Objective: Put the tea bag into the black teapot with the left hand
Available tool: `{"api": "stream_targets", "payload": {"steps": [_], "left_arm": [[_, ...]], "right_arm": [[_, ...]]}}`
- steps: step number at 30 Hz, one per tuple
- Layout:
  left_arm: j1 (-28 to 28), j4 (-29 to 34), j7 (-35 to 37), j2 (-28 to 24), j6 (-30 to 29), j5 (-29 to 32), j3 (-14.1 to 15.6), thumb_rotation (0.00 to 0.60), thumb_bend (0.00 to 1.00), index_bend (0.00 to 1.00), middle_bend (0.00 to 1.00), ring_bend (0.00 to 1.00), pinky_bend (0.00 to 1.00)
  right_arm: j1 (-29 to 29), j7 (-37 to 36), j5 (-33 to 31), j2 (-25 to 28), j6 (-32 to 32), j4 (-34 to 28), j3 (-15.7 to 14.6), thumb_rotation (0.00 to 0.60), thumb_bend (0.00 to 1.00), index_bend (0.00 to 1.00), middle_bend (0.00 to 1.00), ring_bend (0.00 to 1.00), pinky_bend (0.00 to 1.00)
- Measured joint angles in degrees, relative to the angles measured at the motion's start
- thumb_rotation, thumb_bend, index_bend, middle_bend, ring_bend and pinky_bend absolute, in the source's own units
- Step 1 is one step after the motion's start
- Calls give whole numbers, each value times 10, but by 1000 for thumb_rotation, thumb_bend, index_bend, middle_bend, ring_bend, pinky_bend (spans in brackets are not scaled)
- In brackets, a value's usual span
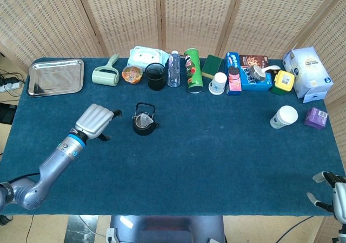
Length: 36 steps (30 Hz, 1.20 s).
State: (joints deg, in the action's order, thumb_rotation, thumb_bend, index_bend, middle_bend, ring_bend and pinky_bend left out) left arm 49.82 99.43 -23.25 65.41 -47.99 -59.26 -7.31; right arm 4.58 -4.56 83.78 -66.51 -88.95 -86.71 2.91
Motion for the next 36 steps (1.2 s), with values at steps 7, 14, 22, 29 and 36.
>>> {"api": "stream_targets", "payload": {"steps": [7, 14, 22, 29, 36], "left_arm": [[37, -11, -39, 25, 40, 54, 6, 600, 215, 199, 1000, 976, 908], [100, -31, -103, 58, 63, 169, 23, 600, 523, 134, 1000, 979, 908], [140, -49, -127, 88, 61, 225, 42, 600, 567, 134, 1000, 980, 910], [157, -67, -129, 105, 57, 246, 49, 600, 562, 134, 1000, 980, 910], [169, -83, -126, 119, 61, 258, 56, 600, 556, 133, 1000, 980, 910]], "right_arm": [[4, -7, -3, -1, -2, 5, -1, 600, 210, 443, 470, 495, 380], [5, -9, -5, -1, -1, 8, 0, 600, 210, 443, 470, 499, 381], [6, -14, -9, -1, 0, 11, 1, 600, 210, 443, 470, 500, 381], [10, -17, -11, 0, -5, 12, 1, 600, 209, 443, 470, 499, 382], [13, -20, -12, -1, -5, 15, 1, 600, 211, 443, 470, 501, 385]]}}
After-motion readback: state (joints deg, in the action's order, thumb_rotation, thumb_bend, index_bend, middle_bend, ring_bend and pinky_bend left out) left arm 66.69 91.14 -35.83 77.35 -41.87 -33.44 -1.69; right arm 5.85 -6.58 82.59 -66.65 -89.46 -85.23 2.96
